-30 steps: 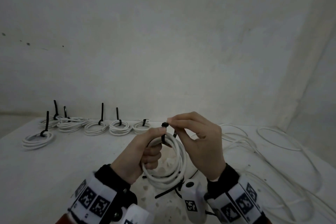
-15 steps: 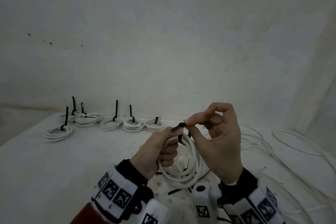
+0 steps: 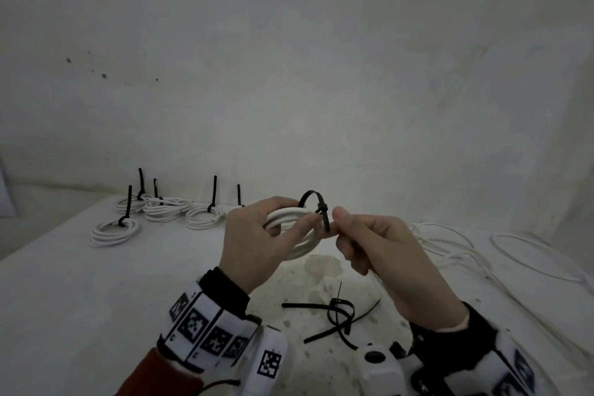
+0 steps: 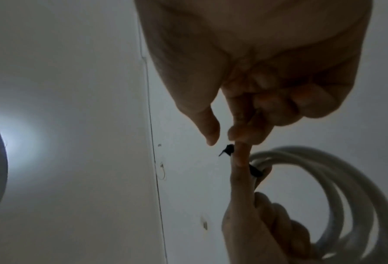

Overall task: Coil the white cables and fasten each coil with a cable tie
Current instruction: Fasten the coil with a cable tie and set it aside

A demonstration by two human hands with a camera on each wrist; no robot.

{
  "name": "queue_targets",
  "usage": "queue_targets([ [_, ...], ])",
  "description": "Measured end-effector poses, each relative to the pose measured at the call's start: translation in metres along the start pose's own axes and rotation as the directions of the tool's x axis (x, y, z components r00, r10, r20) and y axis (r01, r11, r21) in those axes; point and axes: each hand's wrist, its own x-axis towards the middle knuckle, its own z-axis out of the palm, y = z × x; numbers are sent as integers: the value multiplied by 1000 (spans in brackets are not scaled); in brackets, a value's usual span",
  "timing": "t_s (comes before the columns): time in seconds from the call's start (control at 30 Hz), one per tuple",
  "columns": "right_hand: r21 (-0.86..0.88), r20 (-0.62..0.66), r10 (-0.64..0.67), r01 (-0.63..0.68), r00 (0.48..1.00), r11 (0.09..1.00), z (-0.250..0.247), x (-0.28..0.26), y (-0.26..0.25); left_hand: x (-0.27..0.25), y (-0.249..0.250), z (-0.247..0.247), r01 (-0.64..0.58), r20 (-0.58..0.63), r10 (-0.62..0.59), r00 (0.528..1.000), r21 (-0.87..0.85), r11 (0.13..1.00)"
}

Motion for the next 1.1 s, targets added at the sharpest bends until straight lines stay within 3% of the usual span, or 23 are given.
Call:
queue_targets([
  [0.23, 214, 129, 11, -38, 992, 976, 5, -1, 4, -2, 0, 4, -29, -13, 29, 999, 19, 999],
  [0.47, 110, 225, -45, 21, 973, 994, 12, -8, 4, 2, -12, 2, 83, -78, -86, 993, -33, 996],
  [0.8, -36, 160, -248, 257, 955, 966, 32, -17, 12, 9, -13, -5, 188, -91, -195, 977, -76, 979],
  [0.9, 14, 122, -259, 259, 958, 966, 39, -15, 19, 9, -17, -5, 214, -97, -219, 971, -66, 975],
  [1.0, -43, 133, -236, 243, 963, 969, 42, -9, 25, 11, -22, -5, 242, -97, -247, 964, -54, 969],
  [1.1, -121, 102, -212, 223, 972, 967, 37, 1, 26, 15, -30, -8, 362, -53, -366, 929, -77, 929],
])
